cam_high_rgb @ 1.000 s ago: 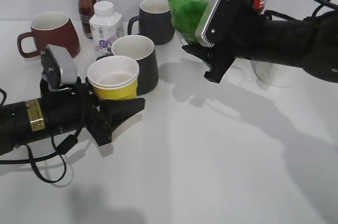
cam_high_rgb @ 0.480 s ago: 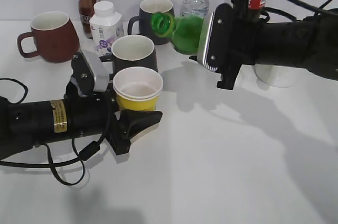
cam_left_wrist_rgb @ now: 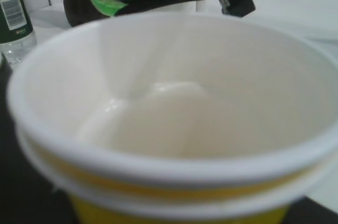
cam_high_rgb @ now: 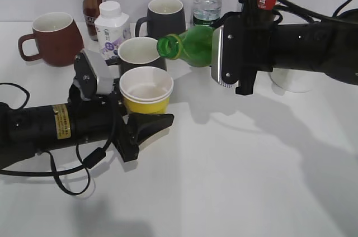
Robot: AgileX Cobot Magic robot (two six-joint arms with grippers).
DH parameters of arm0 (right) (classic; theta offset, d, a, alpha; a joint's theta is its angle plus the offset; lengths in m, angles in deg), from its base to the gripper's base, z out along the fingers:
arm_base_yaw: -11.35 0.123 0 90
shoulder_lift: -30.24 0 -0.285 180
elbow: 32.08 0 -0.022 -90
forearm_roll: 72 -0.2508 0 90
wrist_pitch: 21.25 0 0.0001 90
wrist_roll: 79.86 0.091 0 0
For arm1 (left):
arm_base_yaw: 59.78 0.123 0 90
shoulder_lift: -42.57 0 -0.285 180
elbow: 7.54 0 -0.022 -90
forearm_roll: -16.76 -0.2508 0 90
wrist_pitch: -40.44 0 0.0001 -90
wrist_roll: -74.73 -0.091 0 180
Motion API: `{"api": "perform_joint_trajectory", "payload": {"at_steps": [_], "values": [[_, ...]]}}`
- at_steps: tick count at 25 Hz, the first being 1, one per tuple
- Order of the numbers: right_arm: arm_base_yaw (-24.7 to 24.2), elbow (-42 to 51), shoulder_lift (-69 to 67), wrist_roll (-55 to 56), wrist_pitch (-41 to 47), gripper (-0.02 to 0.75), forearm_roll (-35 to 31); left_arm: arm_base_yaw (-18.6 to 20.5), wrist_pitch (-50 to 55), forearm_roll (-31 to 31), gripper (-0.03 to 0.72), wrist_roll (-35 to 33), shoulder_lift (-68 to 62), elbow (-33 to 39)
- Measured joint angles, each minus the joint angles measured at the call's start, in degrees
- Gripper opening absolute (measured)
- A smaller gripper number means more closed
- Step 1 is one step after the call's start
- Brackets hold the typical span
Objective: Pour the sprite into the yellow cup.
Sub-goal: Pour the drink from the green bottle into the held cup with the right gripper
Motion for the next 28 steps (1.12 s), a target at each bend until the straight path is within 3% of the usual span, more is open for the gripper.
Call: {"api": "perform_joint_trajectory", "payload": {"at_steps": [28], "values": [[0.0,0.0,0.0,-9.67,0.0,0.456,0.05,-2.2,1.81,-4.92,0.415,0.07,0.0,-1.04]]}}
